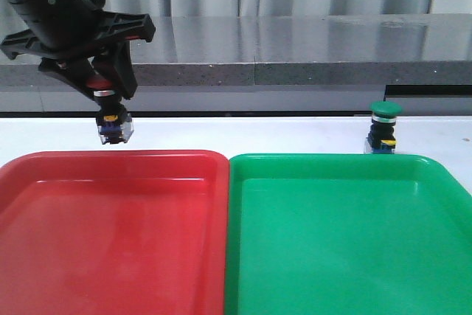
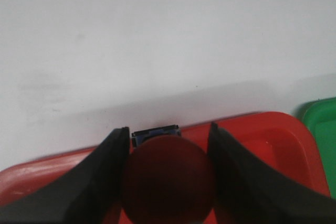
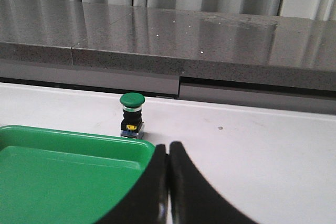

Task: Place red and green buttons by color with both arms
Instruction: 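Carry the red button forward and lower it into the red tray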

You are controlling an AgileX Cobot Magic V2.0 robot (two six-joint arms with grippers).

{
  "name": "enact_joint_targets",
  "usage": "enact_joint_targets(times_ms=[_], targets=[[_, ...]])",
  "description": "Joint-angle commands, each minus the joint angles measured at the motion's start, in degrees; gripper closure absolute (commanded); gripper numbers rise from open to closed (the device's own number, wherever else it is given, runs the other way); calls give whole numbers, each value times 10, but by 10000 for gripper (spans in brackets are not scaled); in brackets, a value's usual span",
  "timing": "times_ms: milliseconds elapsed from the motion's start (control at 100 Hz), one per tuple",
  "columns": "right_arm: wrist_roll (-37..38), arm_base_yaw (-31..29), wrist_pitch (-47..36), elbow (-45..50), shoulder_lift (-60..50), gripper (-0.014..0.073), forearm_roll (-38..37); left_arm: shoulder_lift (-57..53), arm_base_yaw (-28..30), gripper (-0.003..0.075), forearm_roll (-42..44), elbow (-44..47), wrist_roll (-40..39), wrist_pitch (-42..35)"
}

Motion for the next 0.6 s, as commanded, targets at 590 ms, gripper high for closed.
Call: enact_joint_targets(times_ms=[590], targets=[[1, -4, -44, -8, -9, 661, 2, -78, -36, 477, -12, 135, -41, -130]])
